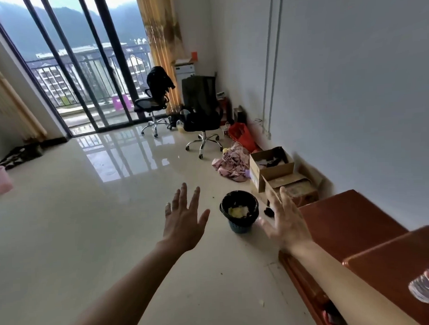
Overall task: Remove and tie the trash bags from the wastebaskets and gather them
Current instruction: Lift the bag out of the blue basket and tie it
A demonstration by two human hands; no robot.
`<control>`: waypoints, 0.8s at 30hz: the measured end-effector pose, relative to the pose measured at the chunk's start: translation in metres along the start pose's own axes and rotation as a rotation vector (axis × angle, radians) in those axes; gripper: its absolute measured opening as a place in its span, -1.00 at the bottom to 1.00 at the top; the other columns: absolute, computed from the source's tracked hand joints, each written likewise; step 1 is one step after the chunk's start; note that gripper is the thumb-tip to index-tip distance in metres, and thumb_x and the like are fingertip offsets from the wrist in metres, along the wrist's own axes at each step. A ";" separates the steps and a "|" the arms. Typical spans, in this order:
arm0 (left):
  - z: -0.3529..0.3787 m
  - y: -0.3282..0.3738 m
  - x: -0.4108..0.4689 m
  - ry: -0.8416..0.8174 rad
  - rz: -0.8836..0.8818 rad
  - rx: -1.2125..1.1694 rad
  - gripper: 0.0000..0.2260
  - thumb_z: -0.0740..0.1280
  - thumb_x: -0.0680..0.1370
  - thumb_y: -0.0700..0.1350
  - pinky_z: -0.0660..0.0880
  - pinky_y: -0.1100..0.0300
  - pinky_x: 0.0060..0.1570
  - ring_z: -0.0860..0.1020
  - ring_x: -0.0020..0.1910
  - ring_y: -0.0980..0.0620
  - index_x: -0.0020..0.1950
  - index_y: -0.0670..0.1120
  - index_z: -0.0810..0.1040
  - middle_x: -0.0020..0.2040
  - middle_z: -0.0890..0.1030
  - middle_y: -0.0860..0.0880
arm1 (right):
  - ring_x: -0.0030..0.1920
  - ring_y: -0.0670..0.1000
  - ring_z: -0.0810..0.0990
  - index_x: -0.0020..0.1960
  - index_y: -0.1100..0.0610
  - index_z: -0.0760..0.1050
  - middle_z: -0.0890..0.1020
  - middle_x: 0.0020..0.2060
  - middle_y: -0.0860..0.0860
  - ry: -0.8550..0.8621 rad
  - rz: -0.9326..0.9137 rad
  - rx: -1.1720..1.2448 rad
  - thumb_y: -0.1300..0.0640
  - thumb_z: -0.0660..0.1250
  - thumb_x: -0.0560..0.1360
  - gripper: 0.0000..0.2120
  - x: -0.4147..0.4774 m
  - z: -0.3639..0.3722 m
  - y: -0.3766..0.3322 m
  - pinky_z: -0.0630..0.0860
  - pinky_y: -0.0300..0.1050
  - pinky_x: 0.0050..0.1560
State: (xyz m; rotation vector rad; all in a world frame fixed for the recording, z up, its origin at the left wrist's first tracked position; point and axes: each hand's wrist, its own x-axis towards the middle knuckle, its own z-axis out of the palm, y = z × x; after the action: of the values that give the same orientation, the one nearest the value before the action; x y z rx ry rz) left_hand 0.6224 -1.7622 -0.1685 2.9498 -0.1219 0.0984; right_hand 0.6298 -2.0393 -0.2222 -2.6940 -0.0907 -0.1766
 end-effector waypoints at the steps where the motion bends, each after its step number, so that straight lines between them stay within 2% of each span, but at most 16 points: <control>1: 0.007 0.001 0.026 -0.017 0.024 0.000 -0.36 -0.02 0.64 0.25 -0.01 -0.18 0.55 -0.19 0.61 -0.15 0.63 0.07 -0.17 0.62 -0.27 -0.12 | 0.58 0.16 -0.01 0.60 -0.07 -0.18 -0.13 0.60 0.12 0.005 0.017 0.002 -0.19 0.23 0.55 -0.19 0.019 0.004 0.007 0.09 0.10 0.53; 7: 0.059 0.012 0.193 -0.076 0.080 0.003 -0.38 0.01 0.65 0.23 -0.04 -0.18 0.55 -0.20 0.61 -0.14 0.63 0.09 -0.17 0.62 -0.26 -0.11 | 0.58 0.20 -0.01 0.60 -0.02 -0.18 -0.11 0.60 0.15 0.013 0.151 0.021 -0.23 0.15 0.57 -0.23 0.162 0.041 0.067 0.09 0.15 0.55; 11: 0.072 0.019 0.296 -0.146 0.110 0.017 -0.38 0.01 0.65 0.24 -0.06 -0.20 0.54 -0.24 0.60 -0.14 0.62 0.12 -0.19 0.61 -0.31 -0.09 | 0.59 0.20 -0.03 0.60 -0.01 -0.25 -0.17 0.60 0.13 -0.051 0.247 0.037 -0.24 0.10 0.59 -0.22 0.263 0.052 0.090 0.02 0.19 0.53; 15: 0.075 0.017 0.400 -0.137 0.136 -0.005 -0.37 0.01 0.64 0.25 -0.06 -0.18 0.55 -0.21 0.61 -0.14 0.62 0.12 -0.18 0.62 -0.30 -0.09 | 0.59 0.17 -0.03 0.60 -0.02 -0.25 -0.16 0.60 0.11 -0.078 0.320 0.070 -0.25 0.10 0.59 -0.22 0.355 0.058 0.101 0.09 0.18 0.53; 17: 0.083 0.010 0.443 -0.141 0.123 -0.029 -0.36 0.03 0.64 0.25 -0.04 -0.18 0.55 -0.18 0.61 -0.14 0.63 0.10 -0.17 0.63 -0.27 -0.09 | 0.59 0.17 -0.02 0.60 -0.01 -0.24 -0.14 0.60 0.12 -0.114 0.344 0.076 -0.24 0.11 0.59 -0.22 0.388 0.066 0.101 0.13 0.18 0.53; 20: 0.109 -0.004 0.507 -0.203 0.121 -0.043 -0.36 0.03 0.64 0.25 -0.05 -0.17 0.55 -0.18 0.61 -0.14 0.62 0.11 -0.18 0.63 -0.26 -0.10 | 0.60 0.14 -0.05 0.61 0.00 -0.25 -0.14 0.60 0.13 -0.163 0.386 0.075 -0.22 0.10 0.60 -0.23 0.431 0.087 0.106 0.08 0.11 0.53; 24: 0.167 -0.020 0.606 -0.327 0.175 -0.025 -0.36 0.01 0.64 0.25 -0.03 -0.18 0.54 -0.16 0.61 -0.15 0.62 0.11 -0.19 0.63 -0.24 -0.10 | 0.60 0.11 -0.08 0.61 0.01 -0.23 -0.15 0.60 0.10 -0.155 0.539 0.116 -0.21 0.11 0.61 -0.25 0.480 0.127 0.121 0.07 0.07 0.53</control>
State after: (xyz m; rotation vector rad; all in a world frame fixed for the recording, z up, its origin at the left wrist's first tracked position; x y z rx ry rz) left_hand 1.2361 -1.8204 -0.2913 2.8986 -0.4228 -0.3601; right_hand 1.1294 -2.0767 -0.3203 -2.5066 0.5544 0.1965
